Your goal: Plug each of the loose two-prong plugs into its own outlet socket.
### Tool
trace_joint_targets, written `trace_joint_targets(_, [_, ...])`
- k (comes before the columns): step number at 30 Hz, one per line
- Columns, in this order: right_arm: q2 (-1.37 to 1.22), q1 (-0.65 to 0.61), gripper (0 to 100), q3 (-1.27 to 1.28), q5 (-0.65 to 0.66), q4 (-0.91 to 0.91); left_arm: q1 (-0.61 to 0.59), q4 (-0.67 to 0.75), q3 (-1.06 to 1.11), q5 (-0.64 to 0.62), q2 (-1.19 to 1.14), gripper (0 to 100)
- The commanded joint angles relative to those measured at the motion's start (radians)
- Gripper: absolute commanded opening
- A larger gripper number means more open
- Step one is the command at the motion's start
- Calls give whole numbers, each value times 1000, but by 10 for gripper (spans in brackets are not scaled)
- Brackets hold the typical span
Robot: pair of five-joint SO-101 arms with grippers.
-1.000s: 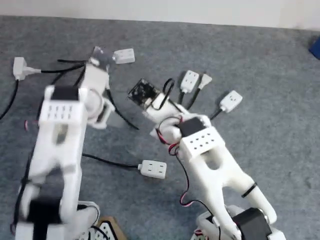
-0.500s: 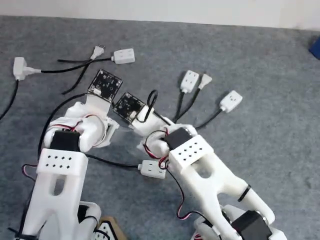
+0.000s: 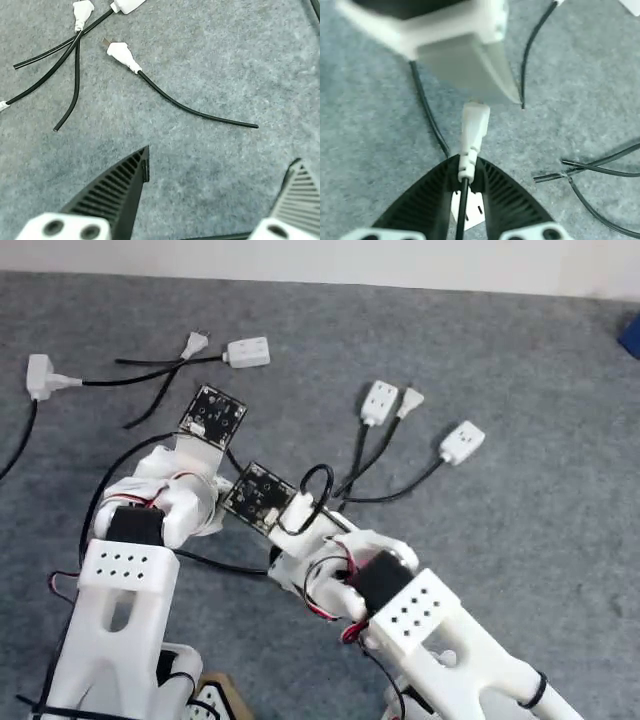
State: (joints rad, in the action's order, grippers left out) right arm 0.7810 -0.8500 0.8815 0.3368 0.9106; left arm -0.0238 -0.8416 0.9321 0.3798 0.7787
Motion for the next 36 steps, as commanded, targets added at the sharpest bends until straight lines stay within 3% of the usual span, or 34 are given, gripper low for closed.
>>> trace_joint_targets(1, [39,-8,6,-8,-12,7,41,15,-1,2,21,407])
trace_joint_targets(21, [38,65,6,-101,-130,12,159,21,113,-31,21,407])
trace_joint_targets(31, [36,73,6,-53,-123,36,157,40,117,-31,21,406])
trace_joint_targets(36, [36,179,6,73,-35,10,131,43,117,-31,21,389])
